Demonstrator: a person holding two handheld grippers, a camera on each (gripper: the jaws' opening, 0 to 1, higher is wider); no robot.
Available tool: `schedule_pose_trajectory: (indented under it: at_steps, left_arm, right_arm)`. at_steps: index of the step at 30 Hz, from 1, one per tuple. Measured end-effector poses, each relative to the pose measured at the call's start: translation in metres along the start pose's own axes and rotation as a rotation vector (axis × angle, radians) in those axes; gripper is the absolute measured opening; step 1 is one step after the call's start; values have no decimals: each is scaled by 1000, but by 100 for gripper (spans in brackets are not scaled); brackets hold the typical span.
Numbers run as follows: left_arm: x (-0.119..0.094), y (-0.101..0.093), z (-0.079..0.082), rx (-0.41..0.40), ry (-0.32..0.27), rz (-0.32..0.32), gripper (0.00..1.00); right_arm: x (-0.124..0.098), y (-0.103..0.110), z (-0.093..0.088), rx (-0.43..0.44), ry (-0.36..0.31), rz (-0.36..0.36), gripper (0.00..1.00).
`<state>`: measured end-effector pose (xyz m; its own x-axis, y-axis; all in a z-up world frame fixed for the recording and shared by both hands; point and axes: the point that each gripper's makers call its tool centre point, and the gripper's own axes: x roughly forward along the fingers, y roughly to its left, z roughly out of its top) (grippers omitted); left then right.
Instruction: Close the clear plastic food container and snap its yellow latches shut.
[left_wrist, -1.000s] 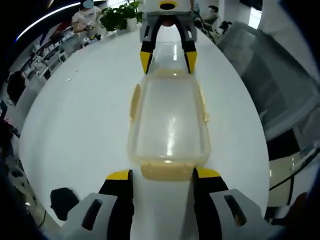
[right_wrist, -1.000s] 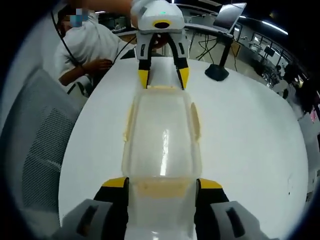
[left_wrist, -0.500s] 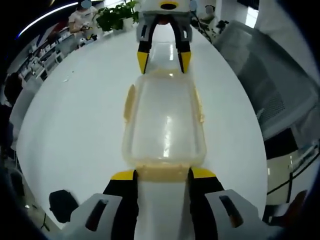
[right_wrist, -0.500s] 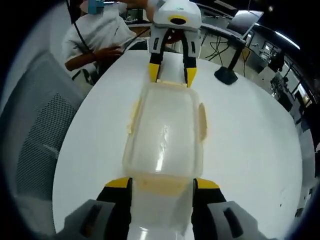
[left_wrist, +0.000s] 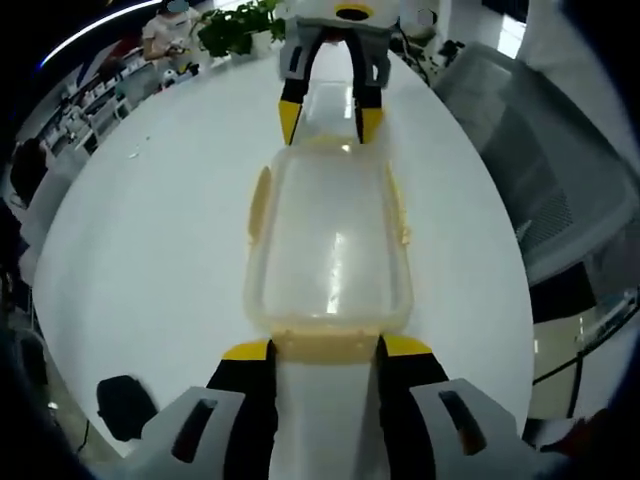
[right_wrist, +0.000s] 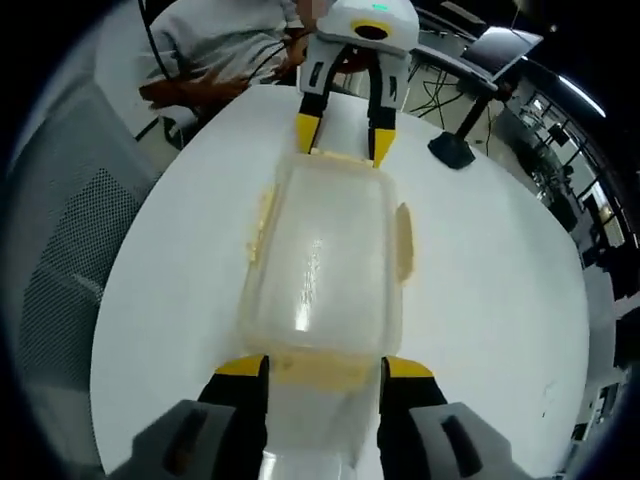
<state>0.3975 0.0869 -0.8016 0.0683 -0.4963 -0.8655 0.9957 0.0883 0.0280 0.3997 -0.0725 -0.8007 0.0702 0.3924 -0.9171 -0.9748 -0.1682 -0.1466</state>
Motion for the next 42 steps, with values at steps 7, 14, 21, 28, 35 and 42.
schedule_pose_trajectory:
  at_steps: [7, 14, 21, 28, 35, 42]
  left_arm:
    - [0, 0, 0, 1, -10, 1, 37]
    - [0, 0, 0, 3, -16, 0, 37]
    - [-1, 0, 1, 9, -16, -5, 37]
    - [0, 0, 1, 33, -15, -22, 38]
    - [1, -1, 3, 59, -6, -38, 38]
    - [2, 0, 2, 49, 19, -33, 37]
  right_arm:
    - [0, 0, -1, 2, 14, -24, 37]
    - [0, -6, -6, 89, -2, -18, 41]
    - [2, -1, -5, 117, -11, 42, 37]
    - [3, 2, -6, 137, -12, 95, 38]
    - [4, 2, -6, 132, -3, 100, 38]
    - [3, 1, -6, 119, 26, 110, 38]
